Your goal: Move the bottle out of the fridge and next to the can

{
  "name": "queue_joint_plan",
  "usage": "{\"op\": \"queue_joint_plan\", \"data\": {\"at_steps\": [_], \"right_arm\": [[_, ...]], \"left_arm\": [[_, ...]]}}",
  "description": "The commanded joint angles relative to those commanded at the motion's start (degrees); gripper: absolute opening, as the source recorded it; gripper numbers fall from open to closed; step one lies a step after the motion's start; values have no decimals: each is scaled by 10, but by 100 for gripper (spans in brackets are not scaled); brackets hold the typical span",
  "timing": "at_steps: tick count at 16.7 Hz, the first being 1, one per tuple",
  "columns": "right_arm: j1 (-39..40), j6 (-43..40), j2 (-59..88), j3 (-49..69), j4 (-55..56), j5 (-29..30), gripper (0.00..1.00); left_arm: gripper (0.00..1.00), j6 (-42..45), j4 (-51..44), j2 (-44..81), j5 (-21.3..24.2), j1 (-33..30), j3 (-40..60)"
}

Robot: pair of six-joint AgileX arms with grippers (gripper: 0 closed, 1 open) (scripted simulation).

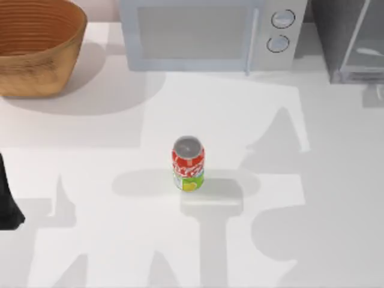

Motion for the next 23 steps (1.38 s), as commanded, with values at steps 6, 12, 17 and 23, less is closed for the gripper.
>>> {"op": "queue_joint_plan", "data": {"at_steps": [6, 12, 17, 23], "right_arm": [[-33, 0, 226, 97, 125, -29, 100], [-39, 0, 257, 112, 145, -33, 100], [-33, 0, 275, 148, 127, -27, 100], [-19, 0, 333, 260, 72, -12, 100]], "left_arm": [[100, 0, 0, 0, 0, 0, 0], [100, 0, 0, 0, 0, 0, 0], [100, 0, 0, 0, 0, 0, 0], [100, 0, 0, 0, 0, 0, 0]]}}
